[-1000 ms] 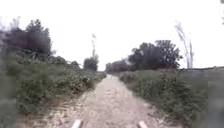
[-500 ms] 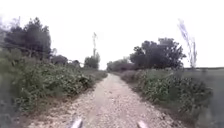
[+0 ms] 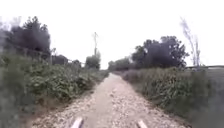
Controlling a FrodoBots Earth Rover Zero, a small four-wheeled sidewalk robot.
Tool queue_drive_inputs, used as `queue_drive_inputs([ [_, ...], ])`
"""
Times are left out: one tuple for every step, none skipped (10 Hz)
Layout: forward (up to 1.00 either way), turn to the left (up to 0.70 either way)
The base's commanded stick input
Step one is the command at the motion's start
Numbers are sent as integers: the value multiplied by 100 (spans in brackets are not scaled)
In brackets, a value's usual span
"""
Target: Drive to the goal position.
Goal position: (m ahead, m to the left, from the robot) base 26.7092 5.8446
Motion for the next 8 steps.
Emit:
queue_drive_inputs([
  [70,0],
  [70,0],
  [70,0],
  [70,0],
  [70,0],
  [70,0],
  [70,0],
  [70,0],
])
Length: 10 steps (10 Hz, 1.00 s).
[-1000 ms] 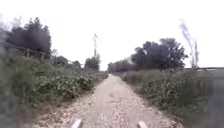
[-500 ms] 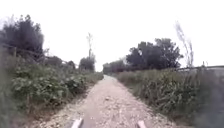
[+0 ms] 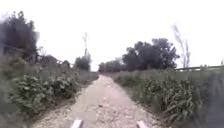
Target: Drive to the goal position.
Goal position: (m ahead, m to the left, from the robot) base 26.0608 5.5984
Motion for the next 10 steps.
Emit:
queue_drive_inputs([
  [70,0],
  [70,0],
  [70,0],
  [70,0],
  [70,0],
  [70,0],
  [70,0],
  [70,0],
  [70,0],
  [70,0],
])
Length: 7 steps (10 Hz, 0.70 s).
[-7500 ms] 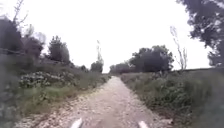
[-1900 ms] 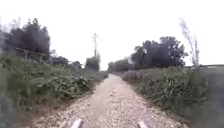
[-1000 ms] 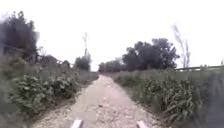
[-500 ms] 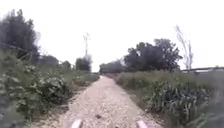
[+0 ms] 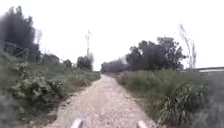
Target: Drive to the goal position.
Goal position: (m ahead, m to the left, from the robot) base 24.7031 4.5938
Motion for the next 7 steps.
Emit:
queue_drive_inputs([
  [70,0],
  [70,0],
  [70,0],
  [70,0],
  [70,0],
  [70,0],
  [70,0],
])
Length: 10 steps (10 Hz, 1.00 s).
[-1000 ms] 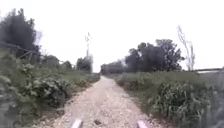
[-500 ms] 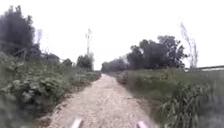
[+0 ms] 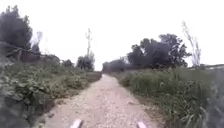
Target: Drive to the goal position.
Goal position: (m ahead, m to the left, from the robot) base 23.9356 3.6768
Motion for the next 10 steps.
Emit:
queue_drive_inputs([
  [70,0],
  [70,0],
  [70,0],
  [70,0],
  [70,0],
  [70,0],
  [70,0],
  [70,0],
  [70,0],
  [70,0],
])
